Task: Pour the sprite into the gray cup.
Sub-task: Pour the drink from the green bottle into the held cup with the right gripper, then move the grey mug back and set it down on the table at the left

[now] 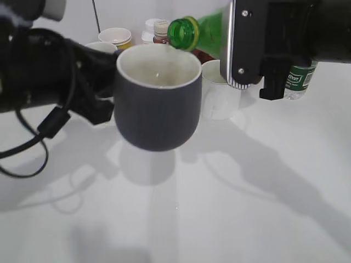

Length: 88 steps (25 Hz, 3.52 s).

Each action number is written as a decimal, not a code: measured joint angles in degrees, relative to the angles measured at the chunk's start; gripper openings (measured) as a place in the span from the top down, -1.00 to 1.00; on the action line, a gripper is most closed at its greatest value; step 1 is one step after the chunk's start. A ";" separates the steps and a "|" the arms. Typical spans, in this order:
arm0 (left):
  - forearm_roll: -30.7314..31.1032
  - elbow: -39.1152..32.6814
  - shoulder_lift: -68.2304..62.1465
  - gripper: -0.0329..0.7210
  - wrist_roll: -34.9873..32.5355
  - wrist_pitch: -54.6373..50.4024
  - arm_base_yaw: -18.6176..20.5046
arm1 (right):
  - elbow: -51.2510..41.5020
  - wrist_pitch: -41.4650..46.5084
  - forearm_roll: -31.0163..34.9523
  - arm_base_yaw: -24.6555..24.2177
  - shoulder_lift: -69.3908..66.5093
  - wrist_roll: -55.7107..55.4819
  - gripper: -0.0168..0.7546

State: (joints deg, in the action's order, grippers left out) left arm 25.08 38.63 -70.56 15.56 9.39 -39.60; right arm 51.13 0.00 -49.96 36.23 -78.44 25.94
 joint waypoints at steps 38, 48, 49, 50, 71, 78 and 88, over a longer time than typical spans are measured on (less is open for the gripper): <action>0.17 1.99 -5.65 0.75 0.00 -4.68 -3.82 | 2.22 4.75 -21.52 0.00 0.00 0.22 -0.14; 0.17 1.99 -5.65 0.75 0.00 -4.95 -3.82 | 2.22 4.65 -21.89 0.00 0.00 0.31 -0.13; 0.17 1.99 -5.65 0.75 0.00 -4.99 -3.76 | 2.22 4.35 -20.66 0.00 0.00 0.24 -0.13; 0.17 1.99 -5.65 0.75 0.00 -4.99 -3.70 | 2.22 4.08 -19.56 0.00 0.00 0.24 -0.13; 0.37 3.53 -5.97 0.75 -0.05 3.13 4.24 | 1.26 -3.45 54.08 -1.31 0.31 -3.26 -0.13; -10.61 -6.24 -6.37 0.75 -8.96 19.35 20.61 | -8.76 -13.72 62.76 -8.82 2.22 -9.66 -0.13; -22.44 -15.76 -21.40 0.75 -17.33 49.20 30.60 | -12.97 -18.41 57.91 -11.57 2.52 -14.87 -0.13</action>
State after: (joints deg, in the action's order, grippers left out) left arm 2.63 22.86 -91.96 -1.76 58.59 -9.01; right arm 38.16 -18.41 7.95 24.66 -75.92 11.07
